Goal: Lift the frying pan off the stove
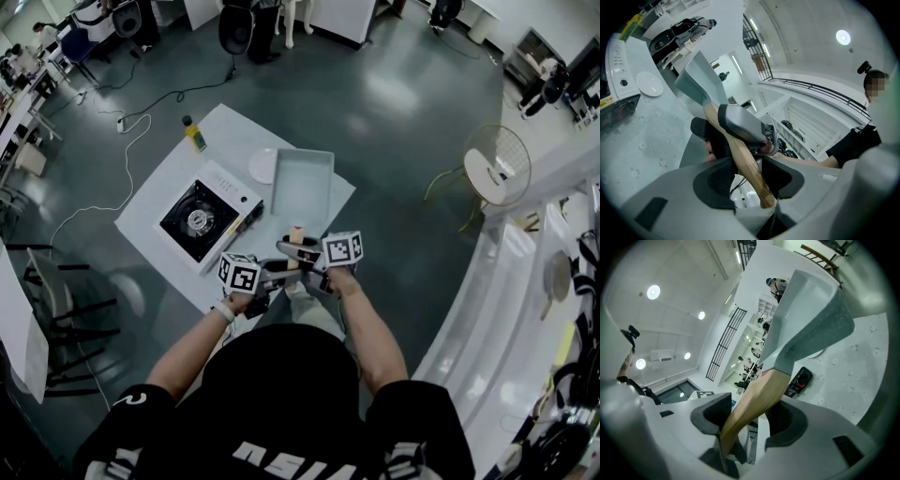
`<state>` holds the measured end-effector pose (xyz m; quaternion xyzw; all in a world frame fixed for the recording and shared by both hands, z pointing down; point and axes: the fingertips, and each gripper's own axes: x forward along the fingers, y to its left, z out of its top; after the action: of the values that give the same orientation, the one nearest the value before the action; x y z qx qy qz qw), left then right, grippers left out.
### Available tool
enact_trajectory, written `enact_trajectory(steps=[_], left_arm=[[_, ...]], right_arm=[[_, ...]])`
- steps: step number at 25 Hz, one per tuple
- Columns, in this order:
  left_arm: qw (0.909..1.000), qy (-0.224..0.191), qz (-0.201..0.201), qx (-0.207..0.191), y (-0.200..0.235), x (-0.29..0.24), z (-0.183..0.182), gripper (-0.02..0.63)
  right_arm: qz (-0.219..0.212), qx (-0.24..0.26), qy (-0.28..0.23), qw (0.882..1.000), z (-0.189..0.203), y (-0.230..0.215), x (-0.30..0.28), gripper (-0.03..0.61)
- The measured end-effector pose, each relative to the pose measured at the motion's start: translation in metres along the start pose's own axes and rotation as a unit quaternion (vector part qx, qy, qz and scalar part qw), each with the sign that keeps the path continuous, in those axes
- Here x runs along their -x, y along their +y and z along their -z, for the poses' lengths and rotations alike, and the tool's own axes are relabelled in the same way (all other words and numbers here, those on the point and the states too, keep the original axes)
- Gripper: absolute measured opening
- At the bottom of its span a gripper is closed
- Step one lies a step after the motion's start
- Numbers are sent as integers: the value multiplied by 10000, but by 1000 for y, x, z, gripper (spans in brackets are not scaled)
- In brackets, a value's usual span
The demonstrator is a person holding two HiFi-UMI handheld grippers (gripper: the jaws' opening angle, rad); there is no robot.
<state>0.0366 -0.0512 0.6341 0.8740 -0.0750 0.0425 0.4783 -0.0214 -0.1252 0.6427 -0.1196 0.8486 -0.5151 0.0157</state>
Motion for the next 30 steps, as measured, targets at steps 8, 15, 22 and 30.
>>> enact_trajectory(steps=[8,15,22,30], left_arm=[[10000,-13,11,7,1,-2,0,173],[10000,-29,42,16,-1,-2,-1,173],[10000,28,-27,-1,2,0,0,173],[10000,-4,30,2,-2,-1,-1,173]], right_arm=[[50,33,-12,10000,-1,-1,2,218],[97,82,0,9999,-2,-1,2,218],[118,47,26,9999,-1,-1,0,218],[117,56,62,9999,1,-3,-1,218]])
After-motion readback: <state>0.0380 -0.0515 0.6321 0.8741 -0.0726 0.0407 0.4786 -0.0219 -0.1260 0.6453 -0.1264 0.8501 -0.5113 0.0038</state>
